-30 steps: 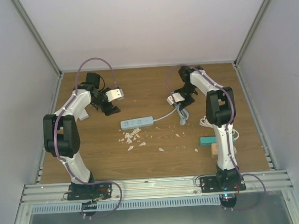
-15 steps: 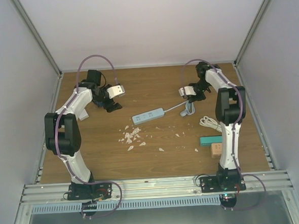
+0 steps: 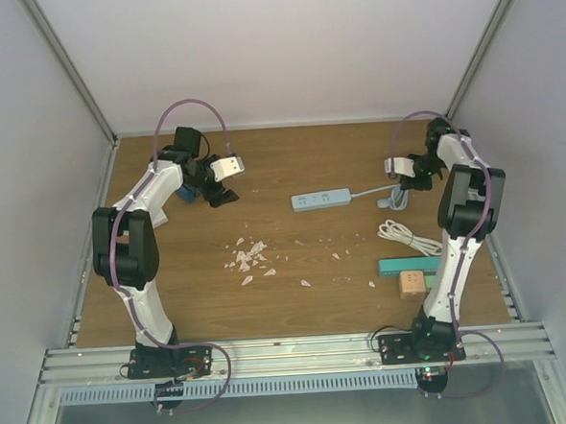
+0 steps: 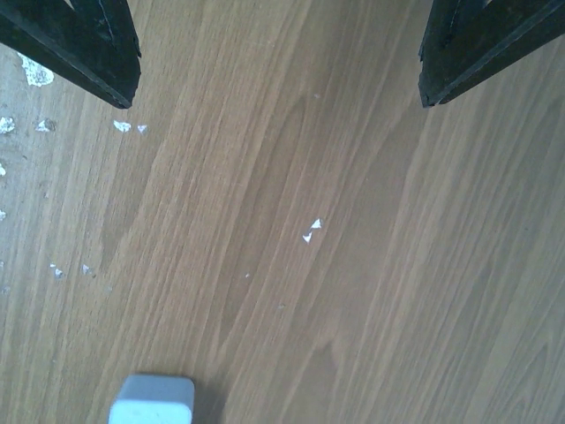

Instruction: Pull the plug off the socket

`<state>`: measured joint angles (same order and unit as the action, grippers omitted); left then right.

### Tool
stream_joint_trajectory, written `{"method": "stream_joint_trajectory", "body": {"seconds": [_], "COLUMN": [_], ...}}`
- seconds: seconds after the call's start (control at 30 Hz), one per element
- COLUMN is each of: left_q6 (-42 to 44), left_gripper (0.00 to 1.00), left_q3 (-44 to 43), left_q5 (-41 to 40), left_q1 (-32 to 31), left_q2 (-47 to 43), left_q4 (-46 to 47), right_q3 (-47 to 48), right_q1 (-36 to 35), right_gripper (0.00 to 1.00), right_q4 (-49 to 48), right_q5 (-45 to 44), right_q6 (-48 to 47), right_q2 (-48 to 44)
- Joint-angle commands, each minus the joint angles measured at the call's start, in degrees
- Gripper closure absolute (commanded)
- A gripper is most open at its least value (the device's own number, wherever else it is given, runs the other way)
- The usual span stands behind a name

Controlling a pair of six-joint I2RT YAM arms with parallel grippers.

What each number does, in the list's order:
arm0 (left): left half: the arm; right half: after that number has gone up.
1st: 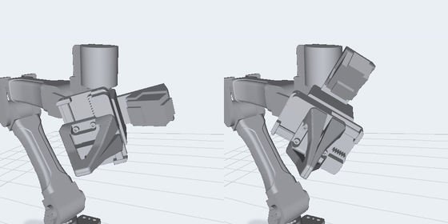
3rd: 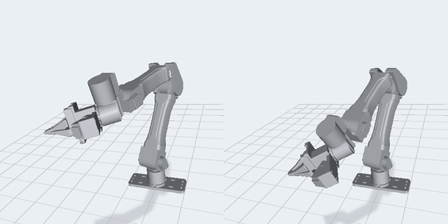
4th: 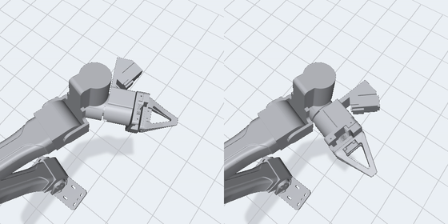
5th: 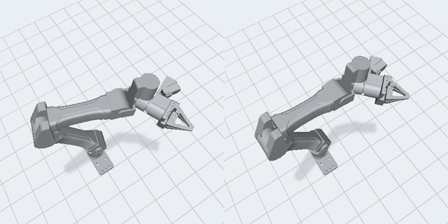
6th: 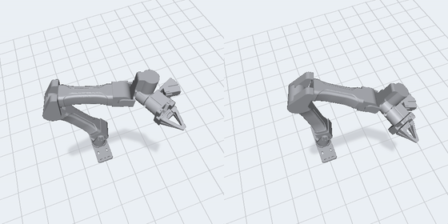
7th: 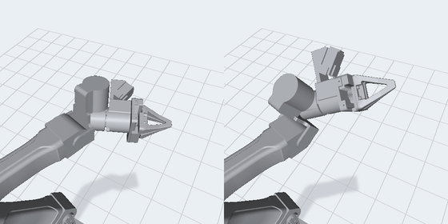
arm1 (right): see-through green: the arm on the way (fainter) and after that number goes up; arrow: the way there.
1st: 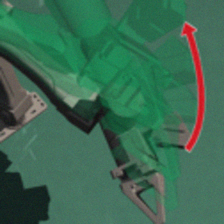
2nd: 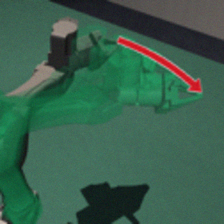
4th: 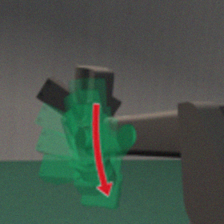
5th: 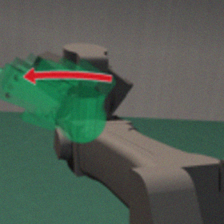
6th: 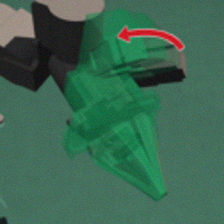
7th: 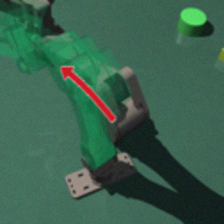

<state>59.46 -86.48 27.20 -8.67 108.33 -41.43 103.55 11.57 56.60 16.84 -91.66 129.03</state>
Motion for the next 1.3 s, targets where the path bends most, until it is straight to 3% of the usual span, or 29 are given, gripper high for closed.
{"method": "stream_joint_trajectory", "body": {"seconds": [0.0,0.1,0.17,0.3,0.4,0.8,1.03,1.27], "left_q6": [-0.98,-0.95,-0.99,-1.23,-1.53,-1.96,-1.81,-3.51], "left_gripper": [0.14,0.14,0.14,0.14,0.14,0.13,0.14,0.14], "left_q3": [-1.67,-1.61,-1.68,-1.79,-1.47,3.92,7.15,9.96], "left_q5": [1.46,1.34,1.27,1.40,1.75,2.54,3.00,6.17], "left_q1": [-1.38,-2.02,-2.26,-2.47,-2.54,-2.63,-2.61,-2.81], "left_q2": [1.31,1.30,1.43,1.40,1.25,-1.90,-4.00,-5.41], "left_q4": [1.58,1.78,2.07,2.23,2.37,5.15,6.18,7.72], "right_q3": [-2.32,-1.51,0.08,3.04,2.58,-4.36,-8.28,-24.60], "right_q1": [5.48,7.65,8.76,9.50,9.76,9.87,9.55,2.25], "right_gripper": [0.80,0.79,0.73,0.41,0.30,0.10,0.10,0.11], "right_q4": [-4.00,-4.99,-4.17,0.47,1.57,5.10,14.44,11.72], "right_q5": [-10.27,-10.50,-9.46,-5.84,-2.61,6.13,10.27,8.77], "right_q6": [-0.54,-0.03,1.94,6.87,9.60,19.30,16.51,17.93], "right_q2": [2.39,2.87,3.34,2.80,0.34,-10.62,-15.62,-24.00]}}
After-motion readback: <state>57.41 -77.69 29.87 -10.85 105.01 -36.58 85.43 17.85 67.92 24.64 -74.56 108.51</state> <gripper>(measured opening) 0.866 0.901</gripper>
